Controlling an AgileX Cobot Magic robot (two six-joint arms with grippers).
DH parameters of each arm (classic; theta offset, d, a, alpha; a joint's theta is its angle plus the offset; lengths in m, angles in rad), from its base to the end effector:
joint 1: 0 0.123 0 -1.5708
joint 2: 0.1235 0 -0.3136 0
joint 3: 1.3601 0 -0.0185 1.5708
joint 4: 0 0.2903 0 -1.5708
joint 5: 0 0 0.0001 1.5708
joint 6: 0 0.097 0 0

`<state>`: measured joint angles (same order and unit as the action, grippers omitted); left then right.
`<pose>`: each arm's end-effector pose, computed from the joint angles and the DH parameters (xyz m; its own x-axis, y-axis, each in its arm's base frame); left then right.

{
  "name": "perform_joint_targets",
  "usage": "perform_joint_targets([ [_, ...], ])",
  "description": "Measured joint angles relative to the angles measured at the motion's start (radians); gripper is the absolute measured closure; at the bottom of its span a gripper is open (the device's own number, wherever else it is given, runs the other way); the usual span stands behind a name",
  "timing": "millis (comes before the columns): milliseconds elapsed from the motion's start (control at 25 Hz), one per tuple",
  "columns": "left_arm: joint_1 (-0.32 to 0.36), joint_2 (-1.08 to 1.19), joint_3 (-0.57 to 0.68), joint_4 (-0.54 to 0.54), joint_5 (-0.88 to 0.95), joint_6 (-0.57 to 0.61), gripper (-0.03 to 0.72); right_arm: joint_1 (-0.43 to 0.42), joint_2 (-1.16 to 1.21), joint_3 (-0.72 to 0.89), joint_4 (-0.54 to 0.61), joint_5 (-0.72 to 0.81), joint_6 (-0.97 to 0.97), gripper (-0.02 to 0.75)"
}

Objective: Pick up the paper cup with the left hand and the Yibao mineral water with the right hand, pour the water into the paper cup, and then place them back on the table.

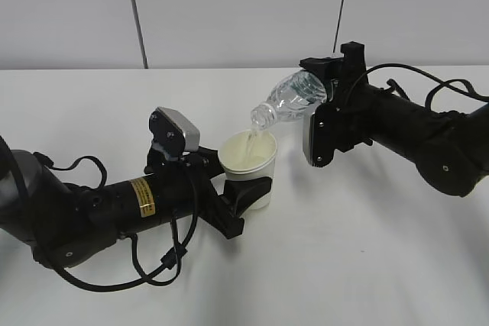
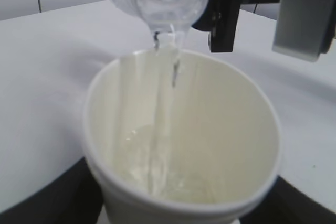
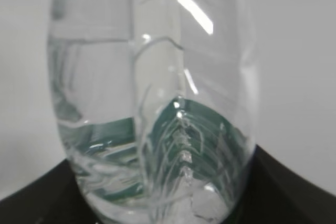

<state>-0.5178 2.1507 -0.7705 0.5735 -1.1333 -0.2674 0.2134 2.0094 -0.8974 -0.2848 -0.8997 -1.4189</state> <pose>0.3088 -0.2307 0.0687 -0.1986 0.1128 -0.9736 0.8468 0.5199 -0.1124 0.4131 0.1113 0.1361 0.4232 -0.9060 -0.0039 -0.1295 -0.0562 -0.9900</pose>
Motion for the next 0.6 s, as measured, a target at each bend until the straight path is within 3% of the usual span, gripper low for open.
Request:
perform_joint_targets([
  [600,0.000,0.000,0.000,-0.019,0.003,0.000,0.246,0.000,0.000,0.000,0.019,0.000,0.106,0.248],
])
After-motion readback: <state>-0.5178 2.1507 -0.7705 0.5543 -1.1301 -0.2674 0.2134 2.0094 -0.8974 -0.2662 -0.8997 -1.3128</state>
